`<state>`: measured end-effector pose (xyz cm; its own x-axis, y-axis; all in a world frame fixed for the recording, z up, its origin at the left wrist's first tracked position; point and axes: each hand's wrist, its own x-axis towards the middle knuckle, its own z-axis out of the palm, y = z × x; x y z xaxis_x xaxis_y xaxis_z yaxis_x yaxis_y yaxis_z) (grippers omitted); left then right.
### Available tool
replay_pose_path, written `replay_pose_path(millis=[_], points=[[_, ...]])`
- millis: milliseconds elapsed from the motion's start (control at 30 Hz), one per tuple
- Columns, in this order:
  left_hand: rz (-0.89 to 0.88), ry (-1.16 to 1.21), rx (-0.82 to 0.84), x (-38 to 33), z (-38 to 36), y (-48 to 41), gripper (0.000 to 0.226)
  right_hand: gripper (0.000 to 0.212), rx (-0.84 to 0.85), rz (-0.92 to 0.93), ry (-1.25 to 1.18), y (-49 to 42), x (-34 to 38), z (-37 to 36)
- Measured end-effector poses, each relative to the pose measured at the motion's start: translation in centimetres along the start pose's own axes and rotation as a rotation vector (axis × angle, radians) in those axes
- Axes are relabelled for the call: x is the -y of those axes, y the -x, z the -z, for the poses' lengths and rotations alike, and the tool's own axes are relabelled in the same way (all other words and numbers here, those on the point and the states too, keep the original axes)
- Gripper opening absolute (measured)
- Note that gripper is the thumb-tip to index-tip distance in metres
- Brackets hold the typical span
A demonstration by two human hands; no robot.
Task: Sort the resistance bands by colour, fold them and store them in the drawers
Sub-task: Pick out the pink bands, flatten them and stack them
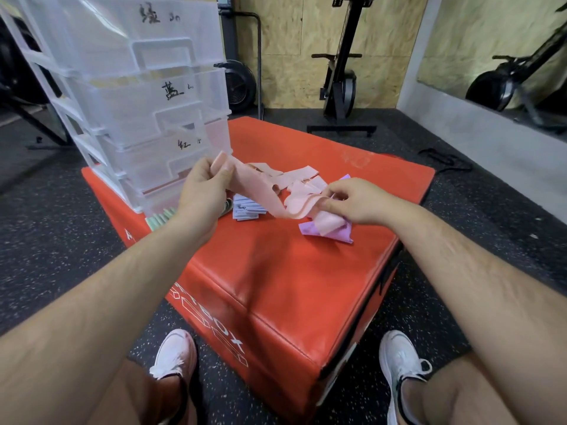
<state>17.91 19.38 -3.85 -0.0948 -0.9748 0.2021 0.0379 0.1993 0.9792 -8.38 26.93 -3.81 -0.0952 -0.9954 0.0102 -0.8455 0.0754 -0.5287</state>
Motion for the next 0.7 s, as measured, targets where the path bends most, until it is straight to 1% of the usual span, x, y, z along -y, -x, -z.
replay_pose_path(millis=[67, 100, 167, 233, 267, 300, 333, 367, 433, 500, 533, 567, 633, 667, 700], points=[[0.003, -0.038, 0.066, -0.1, -1.2, 0.3, 0.012, 0.014, 0.030, 0.026, -0.067, 0.2, 0.7, -0.2], [0.001, -0.106, 0.119, -0.3, -1.8, 0.8, 0.012, 0.012, 0.042, 0.043, -0.099, 0.2, 1.0, -0.3], [-0.036, -0.285, 0.281, 0.0, -2.8, 1.5, 0.011, 0.007, 0.049, 0.083, -0.120, 0.2, 1.7, -0.5], [-0.099, -0.524, 0.471, 0.6, -3.3, 1.9, 0.036, 0.004, 0.064, 0.119, -0.151, 0.1, 2.3, -0.4], [-0.112, -0.629, 0.538, 0.9, -3.6, 2.1, 0.042, 0.005, 0.089, 0.130, -0.190, 0.1, 2.5, -0.3], [-0.113, -0.698, 0.566, 1.2, -3.8, 2.2, 0.037, 0.009, 0.117, 0.132, -0.235, 0.2, 2.7, -0.1], [-0.113, -0.737, 0.565, 1.6, -3.9, 2.0, 0.032, 0.017, 0.144, 0.120, -0.263, 0.3, 2.9, 0.1], [-0.108, -0.757, 0.546, 1.7, -4.0, 1.9, 0.032, 0.026, 0.164, 0.098, -0.272, 0.4, 2.9, 0.4], [-0.115, -0.825, 0.515, 1.9, -3.5, 1.4, 0.037, 0.037, 0.187, 0.069, -0.226, 0.6, 2.8, 1.4], [-0.119, -0.912, 0.526, 1.8, -2.7, 1.1, 0.043, 0.033, 0.190, 0.070, -0.191, 0.9, 2.5, 2.3], [-0.109, -0.934, 0.533, 1.9, -2.2, 0.9, 0.044, 0.029, 0.162, 0.076, -0.221, 0.9, 2.4, 2.7], [-0.100, -0.939, 0.536, 1.8, -1.8, 0.9, 0.044, 0.028, 0.096, 0.076, -0.283, 0.8, 2.3, 2.9], [-0.054, -0.885, 0.512, 1.9, -1.4, 0.7, 0.046, 0.029, -0.106, 0.056, -0.360, 0.5, 2.3, 2.9], [-0.031, -0.842, 0.490, 2.0, -1.3, 0.6, 0.047, 0.033, -0.191, 0.035, -0.311, 0.0, 2.0, 2.7], [-0.010, -0.799, 0.473, 2.0, -1.2, 0.5, 0.048, 0.041, -0.245, 0.008, -0.191, -0.5, 1.5, 2.5]])
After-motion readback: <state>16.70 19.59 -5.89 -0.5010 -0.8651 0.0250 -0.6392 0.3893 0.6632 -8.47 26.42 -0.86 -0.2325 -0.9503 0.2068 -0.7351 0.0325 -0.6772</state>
